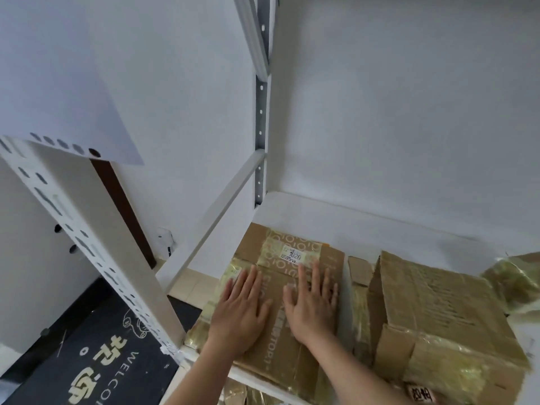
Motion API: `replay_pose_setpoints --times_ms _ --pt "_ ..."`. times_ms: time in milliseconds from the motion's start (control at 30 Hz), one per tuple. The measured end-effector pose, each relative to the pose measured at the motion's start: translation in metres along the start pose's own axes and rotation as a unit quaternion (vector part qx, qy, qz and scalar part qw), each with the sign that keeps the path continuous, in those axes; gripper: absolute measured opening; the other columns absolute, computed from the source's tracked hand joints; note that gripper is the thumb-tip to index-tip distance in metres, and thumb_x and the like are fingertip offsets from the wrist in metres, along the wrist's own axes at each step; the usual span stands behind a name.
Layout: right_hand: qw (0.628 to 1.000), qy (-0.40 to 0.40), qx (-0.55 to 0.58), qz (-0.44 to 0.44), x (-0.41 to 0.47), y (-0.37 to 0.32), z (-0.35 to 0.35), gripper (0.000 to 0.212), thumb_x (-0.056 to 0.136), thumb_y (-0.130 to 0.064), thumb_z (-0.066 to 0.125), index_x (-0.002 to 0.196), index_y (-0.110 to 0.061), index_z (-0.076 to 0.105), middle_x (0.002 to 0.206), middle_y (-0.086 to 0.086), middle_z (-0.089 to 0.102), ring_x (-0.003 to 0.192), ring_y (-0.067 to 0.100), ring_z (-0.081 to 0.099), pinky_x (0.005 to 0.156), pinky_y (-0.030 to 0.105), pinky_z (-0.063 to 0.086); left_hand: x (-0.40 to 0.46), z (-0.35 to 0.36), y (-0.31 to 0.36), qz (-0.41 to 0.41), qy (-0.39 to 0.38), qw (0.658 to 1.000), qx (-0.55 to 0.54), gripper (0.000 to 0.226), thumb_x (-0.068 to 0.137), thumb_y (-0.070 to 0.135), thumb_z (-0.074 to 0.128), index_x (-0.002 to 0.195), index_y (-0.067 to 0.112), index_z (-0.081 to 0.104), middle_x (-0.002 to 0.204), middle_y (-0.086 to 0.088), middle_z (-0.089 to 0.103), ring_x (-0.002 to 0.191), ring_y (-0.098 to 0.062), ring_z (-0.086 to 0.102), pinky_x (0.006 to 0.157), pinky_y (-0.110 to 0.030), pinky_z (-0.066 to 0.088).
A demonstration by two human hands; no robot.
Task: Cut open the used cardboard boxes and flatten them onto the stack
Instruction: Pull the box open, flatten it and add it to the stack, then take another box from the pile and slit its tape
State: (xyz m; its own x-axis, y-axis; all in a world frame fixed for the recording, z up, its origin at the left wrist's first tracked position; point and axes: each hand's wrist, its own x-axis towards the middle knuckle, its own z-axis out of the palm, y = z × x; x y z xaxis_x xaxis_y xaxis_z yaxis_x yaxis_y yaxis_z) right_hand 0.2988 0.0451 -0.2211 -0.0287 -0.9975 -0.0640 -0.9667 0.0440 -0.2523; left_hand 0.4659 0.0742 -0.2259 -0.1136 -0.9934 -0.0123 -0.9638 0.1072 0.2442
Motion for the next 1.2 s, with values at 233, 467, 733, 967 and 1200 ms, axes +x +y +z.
replay_pose_setpoints --times_ms 233,467,733,967,1200 --pt "0.999 -0.038 -0.004 -0.018 -0.006 -0.004 -0.020 0.064 0.102 -0.052 0.013 0.153 -0.028 -0.020 0.157 0.004 -0.036 0.144 0.028 -0.033 0.116 0.048 -0.021 -0.007 -0.018 0.015 -0.101 -0.029 0.992 0.063 0.055 0.097 0.058 -0.001 0.142 0.039 -0.026 0.153 0.005 -0.030 0.144 -0.023 -0.026 0.115 -0.047 -0.017" --pt "0.988 -0.149 0.012 -0.046 -0.040 -0.009 -0.020 0.064 0.103 -0.052 0.011 0.155 -0.027 -0.015 0.158 0.004 -0.035 0.145 0.024 -0.033 0.118 0.050 -0.017 -0.029 -0.028 0.006 -0.105 -0.092 0.990 -0.012 0.053 0.102 0.051 0.006 0.151 0.045 -0.014 0.160 0.008 -0.025 0.147 -0.019 -0.023 0.120 -0.046 -0.009" --pt "0.981 0.047 0.025 -0.187 -0.057 0.002 -0.147 0.030 0.091 -0.030 0.066 0.120 -0.024 0.064 0.128 -0.007 0.054 0.104 0.010 0.057 0.085 0.023 0.049 -0.023 -0.117 0.053 -0.093 0.085 0.992 0.006 0.046 0.098 0.052 0.030 0.128 0.024 0.051 0.118 0.001 0.061 0.101 -0.021 0.061 0.068 -0.031 0.043" --pt "0.981 0.160 -0.057 -0.096 -0.075 0.100 -0.224 0.026 0.091 -0.026 0.065 0.116 -0.017 0.066 0.114 0.000 0.059 0.109 0.017 0.054 0.092 0.031 0.050 -0.010 -0.154 0.171 0.103 0.125 0.987 0.011 0.048 0.097 0.050 0.027 0.114 0.020 0.060 0.112 -0.001 0.060 0.108 -0.022 0.058 0.076 -0.036 0.049" --pt "0.985 0.135 -0.099 0.037 -0.076 0.239 -0.250 0.024 0.091 -0.023 0.062 0.113 -0.013 0.066 0.117 0.007 0.057 0.106 0.027 0.057 0.085 0.034 0.046 -0.004 -0.128 0.301 0.221 0.125 0.967 0.023 0.045 0.100 0.045 0.034 0.104 0.013 0.064 0.104 -0.007 0.062 0.096 -0.026 0.061 0.076 -0.038 0.049"
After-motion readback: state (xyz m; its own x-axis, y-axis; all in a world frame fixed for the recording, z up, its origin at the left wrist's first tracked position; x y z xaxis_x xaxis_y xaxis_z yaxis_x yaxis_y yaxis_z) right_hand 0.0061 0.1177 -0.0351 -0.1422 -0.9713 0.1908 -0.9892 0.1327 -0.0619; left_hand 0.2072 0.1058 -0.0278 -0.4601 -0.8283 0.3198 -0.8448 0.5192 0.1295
